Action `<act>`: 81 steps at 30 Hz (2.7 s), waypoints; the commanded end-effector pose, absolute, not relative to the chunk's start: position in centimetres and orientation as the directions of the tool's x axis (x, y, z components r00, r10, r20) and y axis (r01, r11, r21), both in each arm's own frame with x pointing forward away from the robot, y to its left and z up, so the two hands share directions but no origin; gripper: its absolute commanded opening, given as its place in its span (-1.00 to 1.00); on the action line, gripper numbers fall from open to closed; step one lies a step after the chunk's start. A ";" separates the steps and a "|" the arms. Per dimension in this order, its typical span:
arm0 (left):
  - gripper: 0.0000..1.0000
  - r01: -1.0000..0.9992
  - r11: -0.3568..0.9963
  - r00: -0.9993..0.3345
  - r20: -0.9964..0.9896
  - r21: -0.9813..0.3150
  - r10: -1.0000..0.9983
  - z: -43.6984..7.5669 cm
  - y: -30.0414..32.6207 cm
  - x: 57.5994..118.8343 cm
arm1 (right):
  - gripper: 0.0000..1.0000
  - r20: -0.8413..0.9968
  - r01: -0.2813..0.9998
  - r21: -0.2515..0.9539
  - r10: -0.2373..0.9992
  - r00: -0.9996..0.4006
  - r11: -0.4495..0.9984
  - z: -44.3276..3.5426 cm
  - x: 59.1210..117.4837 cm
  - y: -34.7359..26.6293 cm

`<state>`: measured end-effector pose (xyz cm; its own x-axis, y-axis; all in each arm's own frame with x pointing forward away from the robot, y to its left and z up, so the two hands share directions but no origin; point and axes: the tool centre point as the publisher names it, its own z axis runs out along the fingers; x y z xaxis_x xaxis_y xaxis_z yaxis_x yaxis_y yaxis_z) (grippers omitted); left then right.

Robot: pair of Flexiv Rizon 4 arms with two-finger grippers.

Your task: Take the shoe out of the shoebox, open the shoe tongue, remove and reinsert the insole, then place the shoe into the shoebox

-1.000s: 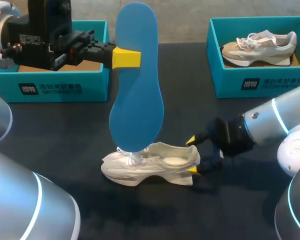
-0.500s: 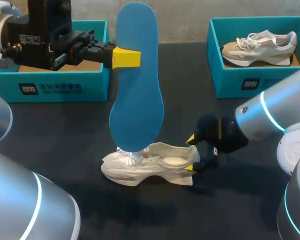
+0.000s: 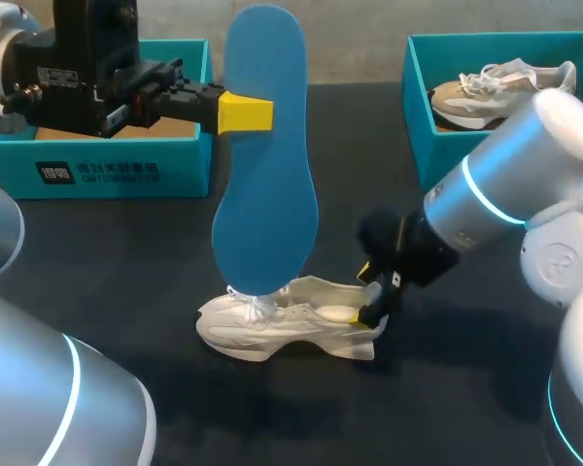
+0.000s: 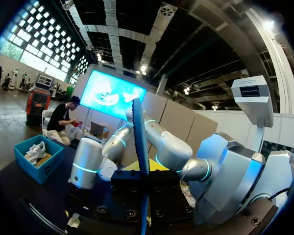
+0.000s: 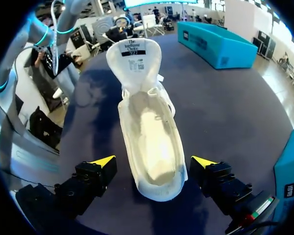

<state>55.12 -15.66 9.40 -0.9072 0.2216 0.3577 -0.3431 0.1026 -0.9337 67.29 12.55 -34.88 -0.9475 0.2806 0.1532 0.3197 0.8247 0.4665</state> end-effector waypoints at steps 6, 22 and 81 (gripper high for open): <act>-1.00 -0.343 0.106 -0.907 0.358 -0.933 0.222 9.4 -15.8 55.2 | 1.00 0.122 0.346 0.103 0.334 -0.935 0.932 -34.0 66.4 13.2; -1.00 -0.343 0.106 -0.907 0.358 -0.933 0.222 9.4 -15.8 55.2 | 1.00 0.048 0.325 0.075 0.322 -0.946 0.943 -33.7 66.0 14.6; -1.00 -0.343 0.106 -0.907 0.358 -0.933 0.222 9.4 -15.8 55.2 | 0.73 0.039 0.224 0.069 0.222 -0.974 0.972 -37.8 70.9 17.5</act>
<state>55.10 -15.64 9.41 -0.9073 0.2210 0.3577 -0.3430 0.1029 -0.9337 70.86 17.32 -37.19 -0.9744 0.2219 0.0368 0.2239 0.9723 0.0676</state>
